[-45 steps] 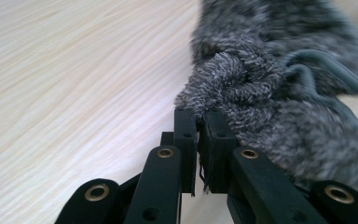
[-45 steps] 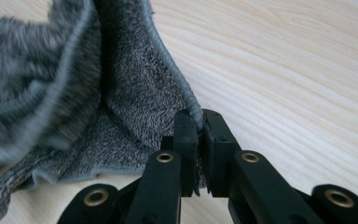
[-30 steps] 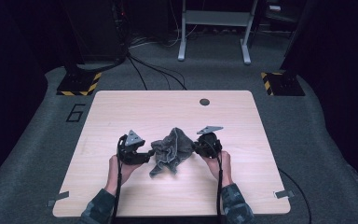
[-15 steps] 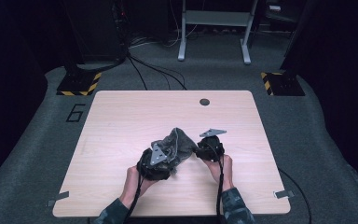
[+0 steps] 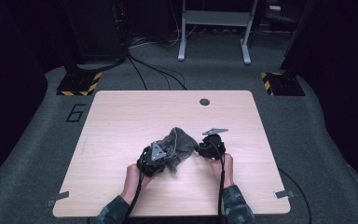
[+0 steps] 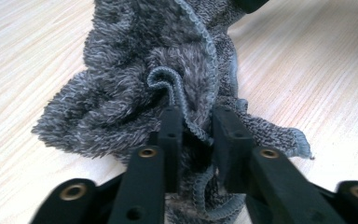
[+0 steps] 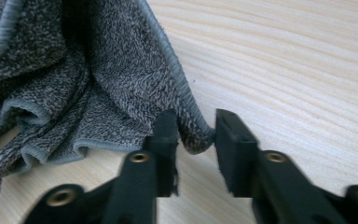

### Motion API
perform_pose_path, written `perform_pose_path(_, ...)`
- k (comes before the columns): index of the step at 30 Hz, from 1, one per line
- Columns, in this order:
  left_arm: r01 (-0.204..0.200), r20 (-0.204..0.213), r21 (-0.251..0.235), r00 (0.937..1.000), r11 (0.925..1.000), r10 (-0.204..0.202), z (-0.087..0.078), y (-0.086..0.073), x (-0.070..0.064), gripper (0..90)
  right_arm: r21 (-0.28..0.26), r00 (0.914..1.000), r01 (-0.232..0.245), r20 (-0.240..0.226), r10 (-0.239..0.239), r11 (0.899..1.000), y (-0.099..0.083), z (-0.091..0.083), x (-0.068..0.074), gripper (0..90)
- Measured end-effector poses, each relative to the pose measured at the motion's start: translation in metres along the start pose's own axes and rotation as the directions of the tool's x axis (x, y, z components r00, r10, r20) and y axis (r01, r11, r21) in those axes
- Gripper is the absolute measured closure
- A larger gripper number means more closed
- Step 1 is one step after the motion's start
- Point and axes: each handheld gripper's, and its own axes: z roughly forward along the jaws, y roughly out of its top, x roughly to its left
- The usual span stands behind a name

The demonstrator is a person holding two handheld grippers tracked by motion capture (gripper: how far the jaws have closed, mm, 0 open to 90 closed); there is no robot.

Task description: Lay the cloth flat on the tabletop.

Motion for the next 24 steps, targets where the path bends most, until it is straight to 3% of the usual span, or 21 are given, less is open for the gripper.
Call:
perform_pose_path(4,0.031,0.005,-0.021,0.9995,0.9993,-0.03,-0.005,-0.002,0.007,83.2,-0.023,1.0,0.006,-0.004,-0.006,1.0,0.0,-0.005,0.002,83.4)
perform_pose_path(8,0.053,-0.008,-0.041,0.9985,0.9977,-0.054,-0.011,-0.003,0.013,84.2,-0.037,1.0,0.005,0.003,-0.005,0.999,0.0,-0.01,0.003,84.8)
perform_pose_path(13,0.085,-0.009,-0.068,0.9963,0.9941,-0.085,-0.027,-0.005,0.033,84.7,-0.07,1.0,0.003,0.006,-0.003,0.998,0.001,-0.022,0.004,85.4)
perform_pose_path(17,0.13,-0.014,-0.104,0.9912,0.9861,-0.132,-0.042,-0.007,0.052,84.5,-0.104,0.9999,0.01,0.014,-0.009,0.994,0.005,-0.035,0.003,85.6)
perform_pose_path(24,0.161,-0.015,-0.099,0.9865,0.982,-0.163,-0.052,-0.014,0.071,84.5,-0.126,0.9994,0.029,0.022,-0.026,0.992,0.01,-0.046,0.006,85.6)
